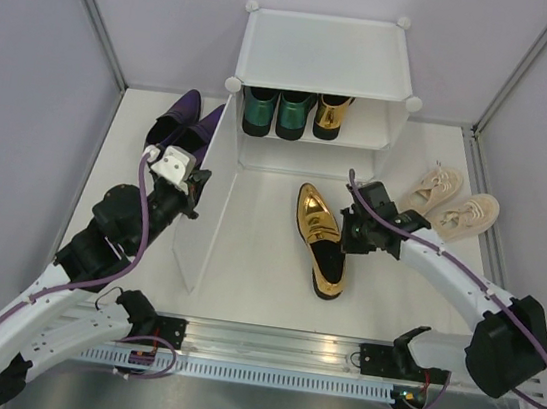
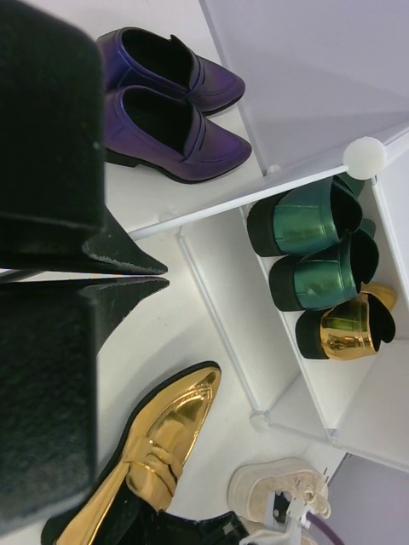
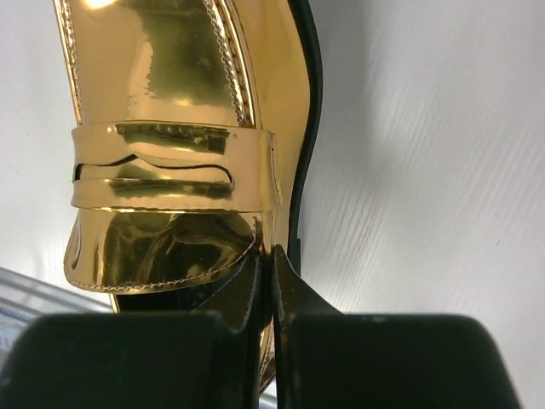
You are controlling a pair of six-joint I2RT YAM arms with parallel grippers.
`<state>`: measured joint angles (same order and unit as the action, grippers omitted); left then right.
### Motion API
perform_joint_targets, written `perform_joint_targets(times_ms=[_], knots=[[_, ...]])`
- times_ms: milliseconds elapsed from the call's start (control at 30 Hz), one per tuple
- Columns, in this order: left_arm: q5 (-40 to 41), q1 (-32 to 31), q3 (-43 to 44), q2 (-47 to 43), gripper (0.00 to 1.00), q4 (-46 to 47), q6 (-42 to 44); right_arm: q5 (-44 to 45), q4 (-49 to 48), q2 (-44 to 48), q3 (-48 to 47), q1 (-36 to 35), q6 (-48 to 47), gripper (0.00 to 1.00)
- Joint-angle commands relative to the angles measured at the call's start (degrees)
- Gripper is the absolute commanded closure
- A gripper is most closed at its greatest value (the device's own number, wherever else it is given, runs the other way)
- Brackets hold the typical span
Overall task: Place and organize the shoes in the shoe cabinet
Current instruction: Pick up the shoe from the center of the board.
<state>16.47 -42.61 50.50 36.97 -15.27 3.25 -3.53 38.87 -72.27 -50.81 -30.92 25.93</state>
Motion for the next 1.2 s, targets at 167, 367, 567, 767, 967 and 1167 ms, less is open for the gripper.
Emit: perform_joint_targets(times_ms=[167,367,567,767,967,1167], knots=[[0.49,-0.98,-2.51,1.26,0.98,-7.59,0.71,1.6,-6.97,-10.51,-7.9,-0.29,-8.08,0.81],[1.11,-1.51,-2.6,1.17,0.98,-7.58,0.89,1.07,-6.62,-11.23,-9.92,-0.28,-9.15,0.58],[1.37,-1.86,-2.51,1.0,0.98,-7.58,0.97,3.18,-5.65,-2.03,-10.28,-0.28,-8.44,0.31],[1.55,-2.13,-2.51,1.0,0.98,-7.67,1.15,6.59,-9.68,12.57,0.34,-4.31,-3.09,0.1],[2.16,-2.21,-2.51,1.17,0.98,-7.67,1.32,16.87,-14.78,26.29,12.81,-16.35,4.29,0.02],[2.51,-2.13,-2.69,1.35,0.98,-7.67,1.41,30.41,-15.59,28.51,16.79,-29.71,8.42,0.02]])
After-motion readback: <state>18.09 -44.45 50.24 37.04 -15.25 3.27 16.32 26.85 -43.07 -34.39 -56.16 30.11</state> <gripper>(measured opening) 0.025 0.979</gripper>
